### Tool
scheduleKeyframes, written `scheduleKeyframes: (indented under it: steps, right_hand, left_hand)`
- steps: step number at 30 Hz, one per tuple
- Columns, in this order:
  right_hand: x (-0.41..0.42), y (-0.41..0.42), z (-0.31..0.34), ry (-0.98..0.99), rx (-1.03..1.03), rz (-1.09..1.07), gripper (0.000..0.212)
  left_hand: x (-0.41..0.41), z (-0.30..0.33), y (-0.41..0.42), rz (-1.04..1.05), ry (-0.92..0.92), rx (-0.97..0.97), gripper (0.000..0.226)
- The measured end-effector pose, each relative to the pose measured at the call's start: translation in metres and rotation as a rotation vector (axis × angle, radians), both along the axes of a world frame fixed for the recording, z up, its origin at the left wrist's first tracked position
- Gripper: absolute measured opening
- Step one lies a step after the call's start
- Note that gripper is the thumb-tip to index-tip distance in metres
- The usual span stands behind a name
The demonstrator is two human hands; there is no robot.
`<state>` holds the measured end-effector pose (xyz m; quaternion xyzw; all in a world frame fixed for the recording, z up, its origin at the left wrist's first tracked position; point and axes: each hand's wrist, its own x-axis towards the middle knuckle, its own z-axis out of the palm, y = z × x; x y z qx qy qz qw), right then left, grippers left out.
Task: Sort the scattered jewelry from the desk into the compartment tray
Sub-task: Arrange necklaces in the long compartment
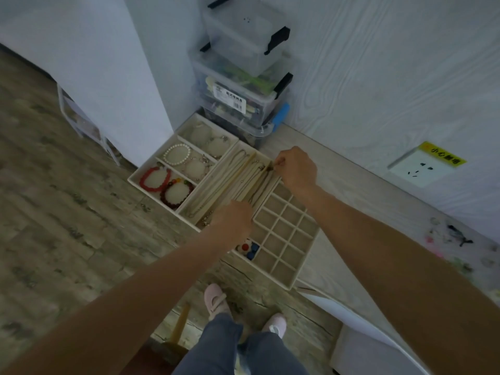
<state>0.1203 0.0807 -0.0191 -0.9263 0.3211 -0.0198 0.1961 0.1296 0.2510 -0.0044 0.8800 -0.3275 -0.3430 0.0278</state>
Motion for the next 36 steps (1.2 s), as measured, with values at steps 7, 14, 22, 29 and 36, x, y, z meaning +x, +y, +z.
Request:
scheduleKeyframes:
  steps: [7,14,22,29,36]
  right_hand:
    - [-0.006,-0.002,-0.002,0.009,-0.042,0.084,0.02]
    - [-0.018,-0.006,0.008,0.098,-0.028,0.218,0.03]
    - [-0.024,-0.004,0.004,0.318,-0.316,0.416,0.032]
    - [-0.023,0.008,0.013,0.307,-0.282,0.404,0.037]
    - [-0.031,0.027,0.01,0.262,-0.27,0.521,0.046]
  left_hand:
    - [0.002,0.005,0.001,0.004,0.031,-0.008,0.022]
    - [0.005,0.01,0.007,-0.005,-0.009,-0.069,0.026]
    - [0.012,0.008,0.016,-0.069,0.037,-0.099,0.028]
    - [0.028,0.012,0.037,-0.039,0.047,-0.264,0.021]
    - [0.033,0.004,0.056,-0.351,-0.276,-0.277,0.032]
